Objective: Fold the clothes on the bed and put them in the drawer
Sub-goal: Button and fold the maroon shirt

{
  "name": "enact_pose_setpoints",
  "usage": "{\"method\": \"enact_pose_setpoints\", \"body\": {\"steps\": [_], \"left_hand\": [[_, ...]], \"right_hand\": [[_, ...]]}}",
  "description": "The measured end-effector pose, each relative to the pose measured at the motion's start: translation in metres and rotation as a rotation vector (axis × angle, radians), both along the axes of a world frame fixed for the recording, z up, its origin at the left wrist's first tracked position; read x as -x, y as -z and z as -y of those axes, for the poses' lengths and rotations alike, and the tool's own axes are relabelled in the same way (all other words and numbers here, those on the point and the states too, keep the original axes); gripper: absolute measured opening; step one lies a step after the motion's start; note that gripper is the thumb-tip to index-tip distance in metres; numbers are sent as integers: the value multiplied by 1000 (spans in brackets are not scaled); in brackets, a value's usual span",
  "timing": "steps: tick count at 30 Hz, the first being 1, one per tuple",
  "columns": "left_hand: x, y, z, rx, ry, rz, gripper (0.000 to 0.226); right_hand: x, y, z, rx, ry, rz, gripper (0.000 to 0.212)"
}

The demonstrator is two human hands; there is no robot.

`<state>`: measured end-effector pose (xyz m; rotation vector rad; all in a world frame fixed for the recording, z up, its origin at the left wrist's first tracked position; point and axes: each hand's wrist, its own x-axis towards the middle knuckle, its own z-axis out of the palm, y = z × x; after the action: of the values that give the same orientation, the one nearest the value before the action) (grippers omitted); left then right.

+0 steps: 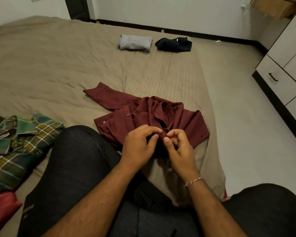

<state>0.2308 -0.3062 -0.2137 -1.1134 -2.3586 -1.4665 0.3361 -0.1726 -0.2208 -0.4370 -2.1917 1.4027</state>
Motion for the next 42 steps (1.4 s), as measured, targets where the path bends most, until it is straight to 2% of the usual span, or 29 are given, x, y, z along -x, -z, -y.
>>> {"method": "enact_pose_setpoints", "body": {"steps": [2, 3, 5, 7, 9, 10, 12, 14, 16, 19, 21, 22, 24, 25, 27, 28, 29, 31, 32, 36, 40, 42], "left_hand": [[8, -8, 7, -23, -40, -59, 20], [11, -15, 9, -24, -50, -95, 18], [25, -30, 12, 34, -62, -184, 16], [51, -50, 16, 183, -46, -261, 24], [86, -73, 22, 354, 48, -252, 31], [103, -86, 26, 428, 141, -227, 28], [130, -113, 30, 523, 332, -146, 15], [149, -141, 23, 577, 426, -96, 10], [167, -170, 6, 708, 455, -169, 7], [198, -218, -34, 920, 422, -230, 11], [214, -256, -64, 849, 265, -299, 12], [218, -268, -77, 709, 115, -372, 13], [224, -301, -98, 278, -180, -549, 12], [224, -316, -105, 85, -249, -605, 11], [227, -324, -115, -84, -293, -664, 11], [230, -318, -118, -65, -299, -671, 11], [233, -310, -120, 27, -311, -646, 10], [231, -277, -116, 293, -333, -546, 11], [225, -258, -112, 360, -331, -504, 13], [155, -151, -72, 218, -262, -333, 22], [73, -36, -31, 250, -174, -130, 21], [47, -9, -20, 266, -158, 13, 21]], "right_hand": [[0, 1, 3, -144, -37, 89, 36], [0, 1, 3, -285, -7, 129, 40], [0, 1, 0, -424, 96, 125, 25], [-1, -6, -11, -206, 141, 120, 4], [1, -21, -33, 6, 100, 130, 9], [2, -33, -45, 36, 47, 136, 11], [6, -62, -67, 20, -89, 197, 13], [16, -95, -90, 29, -206, 328, 14], [30, -133, -111, -31, -247, 449, 15], [69, -197, -146, -246, -191, 544, 12], [104, -240, -168, -463, 4, 454, 15], [118, -254, -175, -589, 177, 349, 19], [140, -290, -182, -796, 594, 9, 19], [146, -305, -181, -867, 738, -189, 19], [153, -315, -178, -993, 819, -467, 16], [158, -309, -183, -1055, 786, -462, 15], [162, -299, -186, -1096, 722, -356, 14], [165, -267, -189, -1055, 605, 29, 17], [160, -251, -188, -989, 576, 151, 18], [106, -161, -133, -806, 533, 119, 19], [47, -63, -76, -589, 323, 358, 16], [27, -33, -59, -484, 305, 420, 14]]}}
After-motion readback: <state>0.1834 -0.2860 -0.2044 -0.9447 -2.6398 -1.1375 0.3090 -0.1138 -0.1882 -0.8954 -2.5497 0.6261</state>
